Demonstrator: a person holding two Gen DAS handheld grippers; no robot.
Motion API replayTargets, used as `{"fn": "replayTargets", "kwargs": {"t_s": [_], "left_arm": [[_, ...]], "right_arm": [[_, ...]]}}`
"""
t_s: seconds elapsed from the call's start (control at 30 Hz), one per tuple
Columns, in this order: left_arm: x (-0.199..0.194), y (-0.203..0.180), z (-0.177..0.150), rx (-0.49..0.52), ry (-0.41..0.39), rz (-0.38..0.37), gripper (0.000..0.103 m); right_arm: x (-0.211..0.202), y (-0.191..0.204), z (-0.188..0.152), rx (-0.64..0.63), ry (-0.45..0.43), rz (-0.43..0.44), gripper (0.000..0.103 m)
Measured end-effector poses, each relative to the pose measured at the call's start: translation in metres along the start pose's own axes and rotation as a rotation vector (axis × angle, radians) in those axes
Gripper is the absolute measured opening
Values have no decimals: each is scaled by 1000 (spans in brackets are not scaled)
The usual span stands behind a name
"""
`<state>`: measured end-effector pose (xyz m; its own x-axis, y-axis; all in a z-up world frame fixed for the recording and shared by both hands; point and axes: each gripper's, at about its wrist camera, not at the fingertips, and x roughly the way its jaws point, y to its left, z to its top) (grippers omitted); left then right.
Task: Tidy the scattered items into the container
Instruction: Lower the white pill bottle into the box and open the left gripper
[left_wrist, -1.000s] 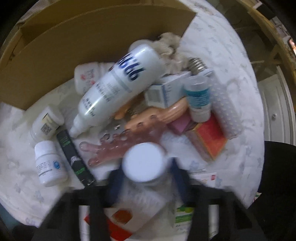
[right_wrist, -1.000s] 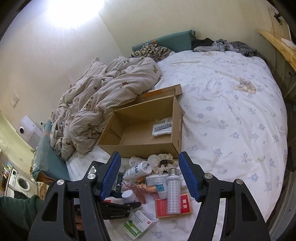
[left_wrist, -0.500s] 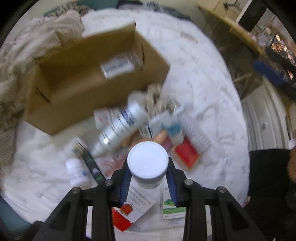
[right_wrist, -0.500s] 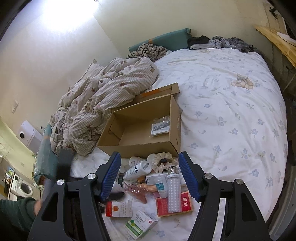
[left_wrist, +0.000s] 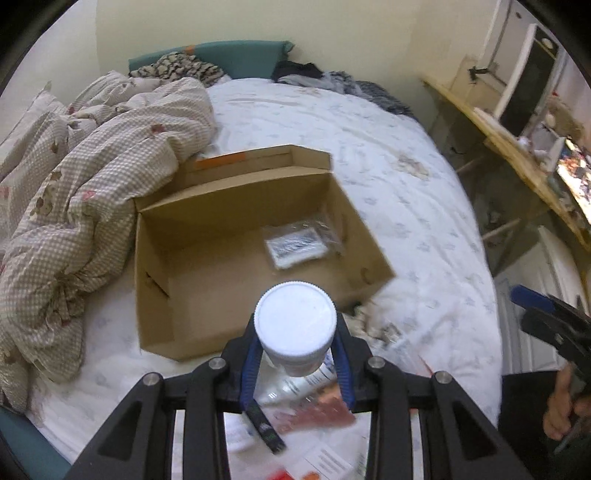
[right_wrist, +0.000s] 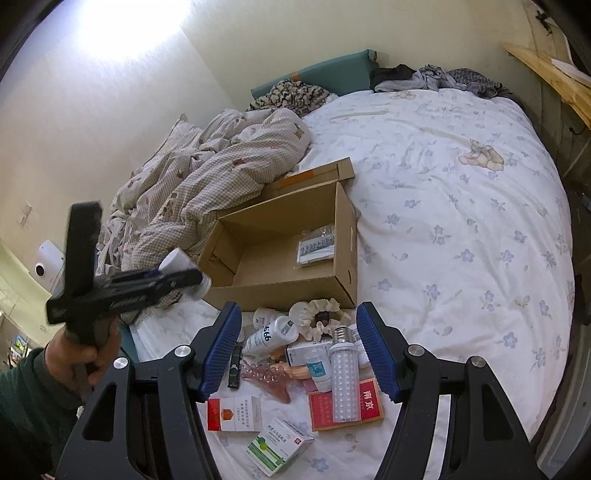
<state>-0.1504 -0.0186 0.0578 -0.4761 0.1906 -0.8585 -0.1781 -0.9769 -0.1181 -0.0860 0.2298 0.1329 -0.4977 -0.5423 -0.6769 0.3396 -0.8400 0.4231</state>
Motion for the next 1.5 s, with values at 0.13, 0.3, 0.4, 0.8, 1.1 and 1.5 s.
{"fn": "replayTargets", "kwargs": {"t_s": [0.13,0.3,0.4,0.8,1.1,1.5], "left_arm": [[22,25,21,-74,10,58,35],[50,57,48,-152,27,150,35],[74,69,57,-170,66,206,35],[136,86,61,-186,182,308,36],[138,88,58,-228,228,306,59],[63,49,48,-187,125,186,59]], "right_arm": [[6,-1,0,3,14,-6,69],[16,-1,1,7,42,-9,69],[21,0,2,3,54,-8,69],[37,0,6,6,101,13,69],[36,-2,7,9,96,9,69],[37,-15,10,29,87,-47,69]]}}
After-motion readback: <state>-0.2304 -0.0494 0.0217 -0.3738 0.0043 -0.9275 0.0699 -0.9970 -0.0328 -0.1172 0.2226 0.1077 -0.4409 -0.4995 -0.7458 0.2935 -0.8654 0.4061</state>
